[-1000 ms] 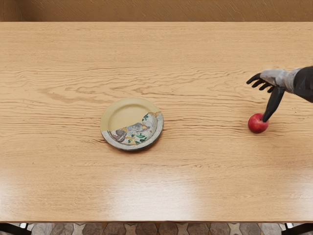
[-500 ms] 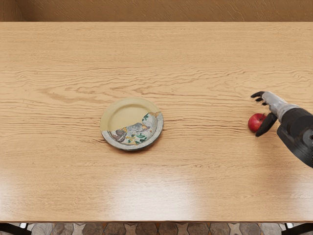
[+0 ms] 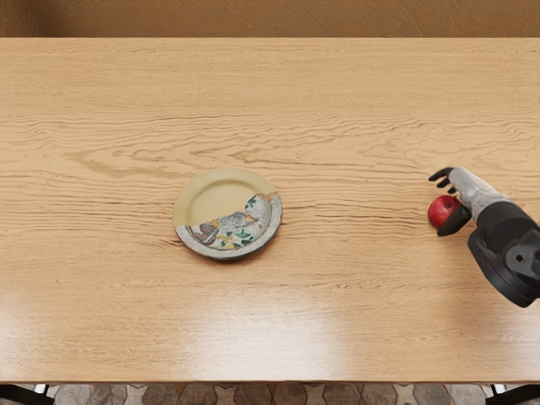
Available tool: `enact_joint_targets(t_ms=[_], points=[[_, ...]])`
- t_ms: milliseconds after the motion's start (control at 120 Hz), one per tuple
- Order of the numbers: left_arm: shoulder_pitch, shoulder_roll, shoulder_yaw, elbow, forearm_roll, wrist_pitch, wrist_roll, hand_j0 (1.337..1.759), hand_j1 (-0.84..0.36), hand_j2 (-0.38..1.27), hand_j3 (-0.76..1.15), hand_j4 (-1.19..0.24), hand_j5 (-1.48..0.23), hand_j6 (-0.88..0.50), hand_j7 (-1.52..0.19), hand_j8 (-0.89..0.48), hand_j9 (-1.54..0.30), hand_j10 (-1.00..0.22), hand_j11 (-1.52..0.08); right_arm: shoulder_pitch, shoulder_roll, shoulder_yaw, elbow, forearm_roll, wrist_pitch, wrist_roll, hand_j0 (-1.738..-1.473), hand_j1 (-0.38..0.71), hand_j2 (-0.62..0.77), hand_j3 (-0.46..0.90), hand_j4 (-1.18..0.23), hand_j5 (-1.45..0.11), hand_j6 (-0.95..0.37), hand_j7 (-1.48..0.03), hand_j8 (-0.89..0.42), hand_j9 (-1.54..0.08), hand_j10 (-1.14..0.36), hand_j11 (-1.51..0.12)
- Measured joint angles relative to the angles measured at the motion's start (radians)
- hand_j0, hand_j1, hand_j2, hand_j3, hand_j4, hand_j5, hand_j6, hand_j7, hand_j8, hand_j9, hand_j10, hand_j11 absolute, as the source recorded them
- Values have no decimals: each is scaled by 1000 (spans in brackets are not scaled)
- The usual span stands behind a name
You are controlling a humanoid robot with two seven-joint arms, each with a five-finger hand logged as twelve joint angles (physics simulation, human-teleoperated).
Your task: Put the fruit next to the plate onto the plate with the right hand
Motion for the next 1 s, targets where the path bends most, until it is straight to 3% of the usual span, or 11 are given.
enact_joint_targets(t_ms=[292,483,592,700,1000], points=[[0,0,0,0,0,0,0,1658,337,2,0,-10,-13,-10,-13,-10,-13,-10,-13,-8,1,1,-3,-2,-1,0,-1657,182,-65,0,-458,-599,-461,-596,-447,-599,-458,-599],[0,0,0,0,0,0,0,1658,337,2,0,-10,-13,-10,-13,-10,-13,-10,-13,-9,3,6,-2,-1,0,-1,-1655,232,105,0,-587,-758,-461,-758,-403,-765,-580,-763],[1,0,0,0,0,0,0,1658,337,2,0,-10,-13,-10,-13,-10,-13,-10,-13,-8,2,10,-1,0,1,-1,-1653,230,184,0,-655,-858,-465,-853,-389,-866,-575,-862],[0,0,0,0,0,0,0,1658,337,2,0,-10,-13,-10,-13,-10,-13,-10,-13,-8,1,27,-1,3,2,-1,-1652,212,162,0,-697,-936,-449,-918,-362,-940,-555,-931],[0,0,0,0,0,0,0,1658,337,2,0,-10,-13,-10,-13,-10,-13,-10,-13,-1,3,100,4,9,2,0,-1651,243,231,0,-744,-1035,-396,-996,-304,-1040,-509,-1025]])
